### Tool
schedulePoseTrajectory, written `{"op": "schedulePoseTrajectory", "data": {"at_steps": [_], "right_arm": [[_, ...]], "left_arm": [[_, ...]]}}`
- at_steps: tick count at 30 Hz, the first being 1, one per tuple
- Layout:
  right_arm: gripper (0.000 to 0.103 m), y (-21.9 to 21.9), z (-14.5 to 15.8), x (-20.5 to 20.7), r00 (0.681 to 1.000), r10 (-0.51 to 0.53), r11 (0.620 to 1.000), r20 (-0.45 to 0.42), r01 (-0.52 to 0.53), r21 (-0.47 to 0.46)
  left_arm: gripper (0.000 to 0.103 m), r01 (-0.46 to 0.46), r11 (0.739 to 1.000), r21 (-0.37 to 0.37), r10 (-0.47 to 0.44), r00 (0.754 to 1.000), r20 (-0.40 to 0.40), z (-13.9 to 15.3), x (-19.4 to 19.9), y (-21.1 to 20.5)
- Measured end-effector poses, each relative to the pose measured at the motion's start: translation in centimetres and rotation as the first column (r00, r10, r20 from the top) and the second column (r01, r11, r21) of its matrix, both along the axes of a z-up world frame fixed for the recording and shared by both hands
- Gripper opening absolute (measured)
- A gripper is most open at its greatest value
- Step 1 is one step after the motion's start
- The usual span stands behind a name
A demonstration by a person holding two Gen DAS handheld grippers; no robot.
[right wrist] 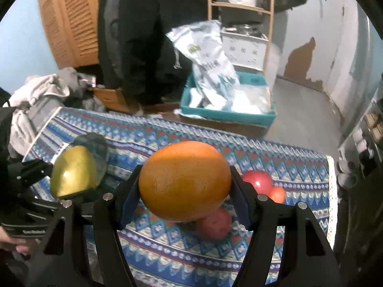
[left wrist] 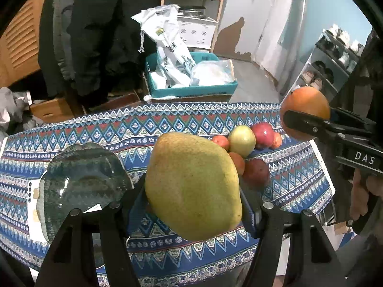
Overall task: Organize fruits
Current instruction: 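Carry the mango with the left tool and the orange with the right tool toward the glass plate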
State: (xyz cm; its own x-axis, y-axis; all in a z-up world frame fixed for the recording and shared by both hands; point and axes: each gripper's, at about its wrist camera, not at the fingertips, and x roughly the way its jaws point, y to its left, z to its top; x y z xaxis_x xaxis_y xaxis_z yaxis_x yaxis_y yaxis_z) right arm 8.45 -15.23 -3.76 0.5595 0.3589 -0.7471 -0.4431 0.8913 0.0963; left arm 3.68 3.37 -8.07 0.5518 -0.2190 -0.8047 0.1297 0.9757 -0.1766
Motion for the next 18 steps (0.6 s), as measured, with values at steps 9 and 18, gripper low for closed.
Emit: {"op": "schedulePoseTrajectory", "data": {"at_steps": [9, 18], "right_arm": [[0.068, 4.5, 1.3, -0.4, 0.998, 0.068, 0.997, 0.015, -0.068, 0.019], [0.068, 9.0, 1.2, -0.1, 0.992, 0.123, 0.992, -0.002, -0.123, 0.033]], "left_arm": [[0.069, -0.048, 0.999, -0.011, 0.048, 0.999, 0.023, 1.2, -1.1, 3.2], [0.069, -0.114, 0.993, -0.024, 0.115, 0.992, 0.045, 1.9, -2.0, 7.0]]}}
